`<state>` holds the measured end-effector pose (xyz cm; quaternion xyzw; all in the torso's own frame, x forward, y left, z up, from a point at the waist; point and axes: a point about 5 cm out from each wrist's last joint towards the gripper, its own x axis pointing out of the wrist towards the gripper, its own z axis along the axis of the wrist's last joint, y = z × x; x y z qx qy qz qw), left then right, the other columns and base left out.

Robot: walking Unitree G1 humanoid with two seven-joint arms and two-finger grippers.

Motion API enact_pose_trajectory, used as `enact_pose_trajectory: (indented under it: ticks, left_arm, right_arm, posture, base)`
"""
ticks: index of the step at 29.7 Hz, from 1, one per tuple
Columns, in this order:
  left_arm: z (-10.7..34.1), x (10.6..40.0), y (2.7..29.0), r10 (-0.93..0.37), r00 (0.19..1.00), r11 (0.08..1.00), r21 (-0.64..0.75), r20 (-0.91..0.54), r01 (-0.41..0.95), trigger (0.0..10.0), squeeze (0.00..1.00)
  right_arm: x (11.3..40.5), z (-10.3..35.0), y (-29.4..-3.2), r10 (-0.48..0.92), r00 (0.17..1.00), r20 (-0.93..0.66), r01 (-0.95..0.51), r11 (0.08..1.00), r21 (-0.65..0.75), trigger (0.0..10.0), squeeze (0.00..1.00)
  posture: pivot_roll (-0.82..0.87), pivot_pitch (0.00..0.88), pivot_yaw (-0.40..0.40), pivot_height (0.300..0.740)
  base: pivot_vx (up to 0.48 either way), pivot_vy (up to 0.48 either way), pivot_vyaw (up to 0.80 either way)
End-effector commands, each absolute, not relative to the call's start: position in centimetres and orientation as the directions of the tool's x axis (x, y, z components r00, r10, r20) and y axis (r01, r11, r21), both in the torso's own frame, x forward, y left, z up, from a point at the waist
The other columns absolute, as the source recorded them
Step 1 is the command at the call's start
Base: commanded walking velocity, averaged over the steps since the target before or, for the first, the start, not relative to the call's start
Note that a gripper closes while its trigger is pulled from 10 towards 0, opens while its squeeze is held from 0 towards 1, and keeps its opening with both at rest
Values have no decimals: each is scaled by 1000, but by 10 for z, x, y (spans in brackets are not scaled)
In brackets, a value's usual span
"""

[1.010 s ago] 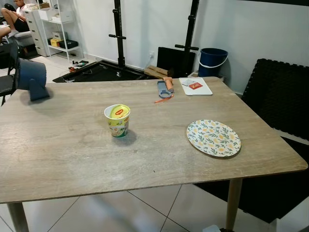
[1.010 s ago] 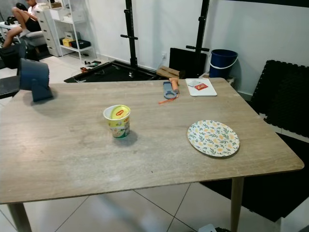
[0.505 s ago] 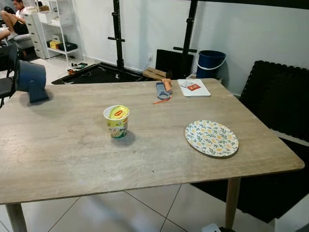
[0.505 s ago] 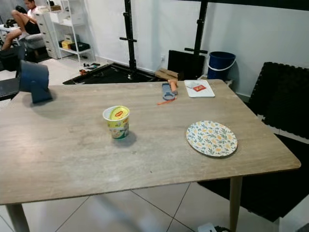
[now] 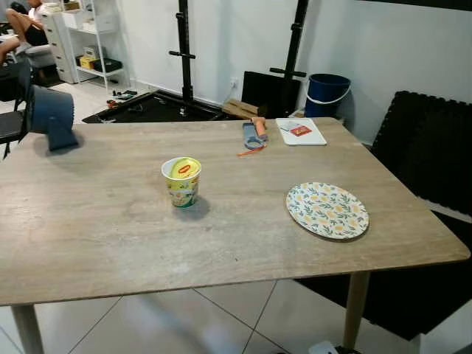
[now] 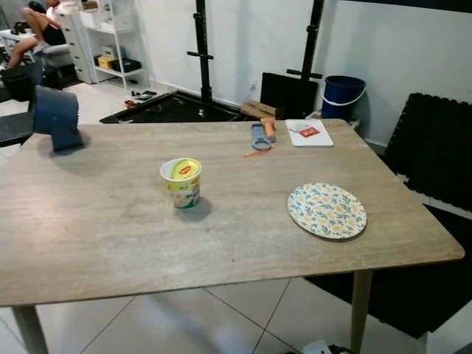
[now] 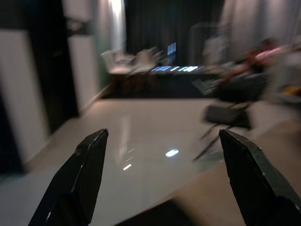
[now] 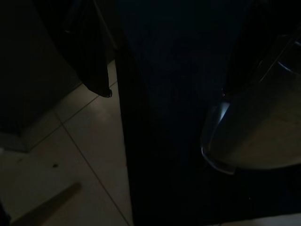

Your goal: Restocking fridge

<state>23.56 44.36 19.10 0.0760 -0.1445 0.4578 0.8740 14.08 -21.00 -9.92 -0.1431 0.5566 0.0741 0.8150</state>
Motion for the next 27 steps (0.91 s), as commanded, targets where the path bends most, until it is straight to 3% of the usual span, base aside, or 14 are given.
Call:
enact_pose_trajectory:
  ticks: [1,2,3,6,8,9,10,11,13,16,18,20,27]
  left_arm:
    - [187,242,436,754,575,605,8,318,-796,10000,0]
    - [190,264,416,644,690,731,3,330,-683,10000,0]
    - [190,271,409,595,732,774,7,331,-633,10000,0]
    - [188,281,396,516,794,839,-1,320,-545,10000,0]
    - [181,304,360,314,902,947,-34,297,-318,10000,0]
    - [181,304,360,314,902,947,-34,297,-318,10000,0]
    - [176,312,343,219,933,976,-51,285,-214,10000,0]
    - [176,312,343,219,933,976,-51,285,-214,10000,0]
    - [161,324,303,52,966,998,-49,253,-41,10000,0]
    - [155,329,281,-25,970,997,-66,241,42,10000,0]
    - [146,334,242,-154,962,979,-94,226,179,10000,0]
    - [142,334,220,-233,946,961,-93,225,259,10000,0]
    - [145,335,200,-286,928,943,-99,239,317,10000,0]
  right_arm:
    - [139,-100,-212,-40,365,-930,-274,950,-148,10000,0]
    - [139,-100,-212,-40,364,-931,-275,950,-148,10000,0]
    - [138,-100,-212,-40,364,-931,-275,950,-148,10000,0]
    - [139,-100,-212,-40,364,-931,-276,950,-149,10000,0]
    - [139,-100,-212,-40,365,-930,-277,949,-150,10000,0]
    - [139,-100,-212,-40,365,-930,-277,949,-150,10000,0]
    - [139,-100,-212,-41,365,-930,-278,949,-151,10000,0]
    - [139,-100,-212,-41,365,-930,-278,949,-151,10000,0]
    - [139,-100,-211,-40,364,-931,-281,948,-151,10000,0]
    - [139,-100,-210,-37,364,-931,-284,947,-149,10000,0]
    - [140,-100,-208,-32,367,-930,-285,947,-145,10000,0]
    - [140,-100,-207,-31,367,-930,-286,947,-145,10000,0]
    - [139,-100,-207,-33,363,-931,-287,947,-145,10000,0]
  posture:
    - [-6,9,2,740]
    - [-7,8,3,740]
    - [-7,8,3,740]
    - [-9,7,0,740]
    - [-9,7,0,740]
    - [-9,7,0,740]
    - [-2,5,-2,740]
    - [-2,5,-2,740]
    - [-1,1,-1,740]
    - [-1,1,-1,740]
    - [-1,4,-1,740]
    - [-1,4,-1,740]
    - [2,8,3,740]
  base:
    - [0,0,0]
    - [0,0,0]
    - [0,0,0]
    - [0,0,0]
    - [0,0,0]
    - [0,0,0]
    - [0,0,0]
    - [0,0,0]
    - [0,0,0]
    - [0,0,0]
    - [0,0,0]
    - [0,0,0]
    - [0,0,0]
